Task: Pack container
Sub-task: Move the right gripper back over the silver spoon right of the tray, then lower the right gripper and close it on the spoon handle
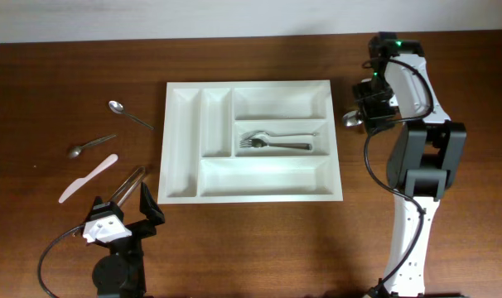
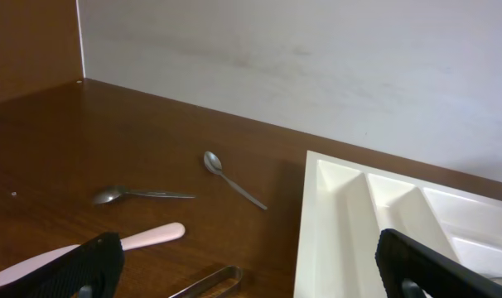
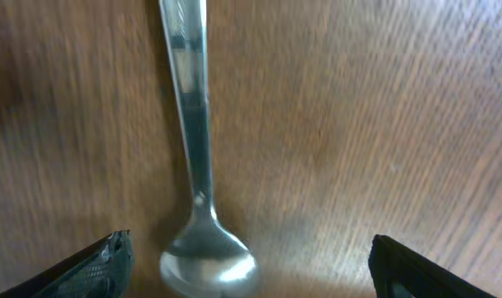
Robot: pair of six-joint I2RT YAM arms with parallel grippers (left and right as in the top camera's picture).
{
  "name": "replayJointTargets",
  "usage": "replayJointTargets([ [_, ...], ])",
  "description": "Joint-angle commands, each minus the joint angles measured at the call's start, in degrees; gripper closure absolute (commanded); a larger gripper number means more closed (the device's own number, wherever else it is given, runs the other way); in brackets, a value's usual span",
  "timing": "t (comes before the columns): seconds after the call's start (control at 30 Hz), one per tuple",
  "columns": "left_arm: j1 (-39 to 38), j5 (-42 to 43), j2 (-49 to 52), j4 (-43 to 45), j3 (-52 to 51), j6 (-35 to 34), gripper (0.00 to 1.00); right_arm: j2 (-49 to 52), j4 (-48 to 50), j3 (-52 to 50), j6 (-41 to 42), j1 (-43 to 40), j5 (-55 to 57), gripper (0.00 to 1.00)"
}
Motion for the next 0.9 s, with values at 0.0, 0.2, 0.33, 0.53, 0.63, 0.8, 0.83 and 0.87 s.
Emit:
replayJointTargets([
  [0.0, 0.3, 0.7, -0.5, 0.1, -0.5, 0.7, 0.01, -1.2, 1.1, -0.3, 0.9, -0.3, 1.4, 0.08],
  [0.2, 0.3, 0.7, -0.5, 0.1, -0.5, 0.7, 0.01, -1.2, 4.1, -0.3, 0.2, -0.3, 1.4, 0.17],
  [0.33, 0.3, 0.7, -0.5, 0.1, -0.5, 0.7, 0.01, -1.2, 4.3, -0.3, 0.2, -0.3, 1.8, 0.18],
  [0.53, 0.3, 0.7, -0.5, 0.1, -0.5, 0.7, 0.01, -1.1, 4.7, -0.3, 0.2, -0.3, 2.8, 0.18],
  [0.63, 0.3, 0.7, -0.5, 0.1, -0.5, 0.7, 0.01, -1.1, 4.6, -0.5, 0.2, -0.3, 3.6, 0.18],
  [0.8, 0.3, 0.7, -0.5, 0.1, -0.5, 0.7, 0.01, -0.8, 4.7, -0.8, 0.2, -0.3, 4.2, 0.18],
  [0.83, 0.3, 0.7, -0.5, 0.1, -0.5, 0.7, 0.01, -0.6, 4.7, -0.8, 0.2, -0.3, 4.1, 0.18],
  [0.87, 0.3, 0.7, -0.5, 0.1, -0.5, 0.7, 0.01, -0.3, 4.7, -0.8, -0.3, -0.3, 4.1, 0.18],
])
